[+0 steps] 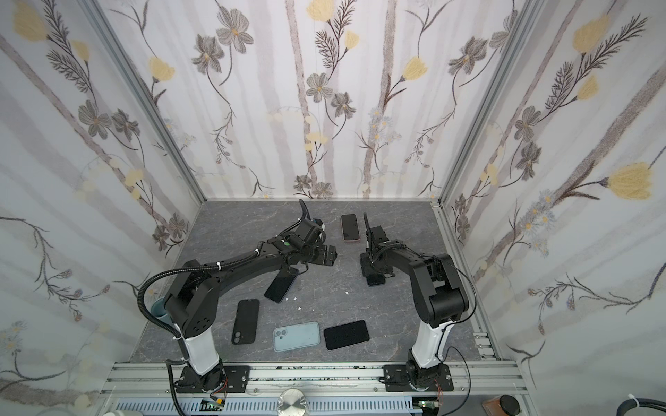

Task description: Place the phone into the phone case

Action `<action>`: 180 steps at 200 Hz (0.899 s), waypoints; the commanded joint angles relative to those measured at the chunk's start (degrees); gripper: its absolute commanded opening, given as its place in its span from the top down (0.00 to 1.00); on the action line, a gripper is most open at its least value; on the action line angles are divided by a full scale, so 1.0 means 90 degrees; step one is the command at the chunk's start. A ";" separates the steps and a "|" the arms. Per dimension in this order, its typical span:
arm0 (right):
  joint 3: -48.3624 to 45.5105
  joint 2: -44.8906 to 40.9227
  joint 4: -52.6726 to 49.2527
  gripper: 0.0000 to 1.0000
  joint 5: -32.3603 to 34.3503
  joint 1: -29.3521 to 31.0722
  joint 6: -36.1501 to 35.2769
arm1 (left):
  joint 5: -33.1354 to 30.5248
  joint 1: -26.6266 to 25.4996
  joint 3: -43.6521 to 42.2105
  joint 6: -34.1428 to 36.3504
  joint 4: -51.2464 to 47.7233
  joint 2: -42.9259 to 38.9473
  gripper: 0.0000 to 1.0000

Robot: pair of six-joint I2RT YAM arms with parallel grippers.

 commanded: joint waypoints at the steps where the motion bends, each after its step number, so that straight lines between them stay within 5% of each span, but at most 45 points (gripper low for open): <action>1: -0.0092 -0.0070 -0.0691 0.43 -0.0345 0.0014 -0.0120 | 0.0141 0.0074 0.0008 -0.0166 0.0132 -0.0049 0.00; 88: -0.0434 -0.1033 -0.0315 0.45 -0.0498 0.0152 -0.0342 | 0.0377 0.0262 0.0293 -0.0174 -0.0048 -0.0052 0.01; 180: -0.0455 -0.2334 0.0433 0.45 -0.0628 0.0853 -0.0810 | 0.1518 0.0428 0.1056 -0.0159 -0.0528 -0.0290 0.02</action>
